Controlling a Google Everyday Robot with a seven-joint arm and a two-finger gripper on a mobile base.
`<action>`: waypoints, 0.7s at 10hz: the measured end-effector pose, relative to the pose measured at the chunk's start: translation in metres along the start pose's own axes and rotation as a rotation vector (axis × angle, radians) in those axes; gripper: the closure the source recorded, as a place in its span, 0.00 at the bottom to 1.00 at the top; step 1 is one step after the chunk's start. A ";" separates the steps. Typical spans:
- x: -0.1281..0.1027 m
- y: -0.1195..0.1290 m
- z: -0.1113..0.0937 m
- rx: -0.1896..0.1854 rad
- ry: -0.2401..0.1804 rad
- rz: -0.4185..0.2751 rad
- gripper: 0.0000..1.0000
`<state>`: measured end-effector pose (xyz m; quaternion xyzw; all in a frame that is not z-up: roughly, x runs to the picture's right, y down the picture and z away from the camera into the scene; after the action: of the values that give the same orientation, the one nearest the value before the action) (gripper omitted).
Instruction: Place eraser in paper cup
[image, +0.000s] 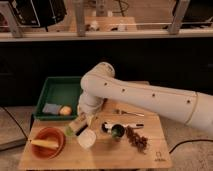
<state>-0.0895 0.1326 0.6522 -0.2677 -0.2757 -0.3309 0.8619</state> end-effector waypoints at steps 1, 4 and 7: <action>0.002 0.001 0.003 -0.017 -0.021 -0.034 1.00; 0.008 0.009 0.013 -0.050 -0.058 -0.079 1.00; 0.008 0.016 0.020 -0.070 -0.064 -0.091 1.00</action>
<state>-0.0789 0.1526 0.6674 -0.2952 -0.3033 -0.3704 0.8268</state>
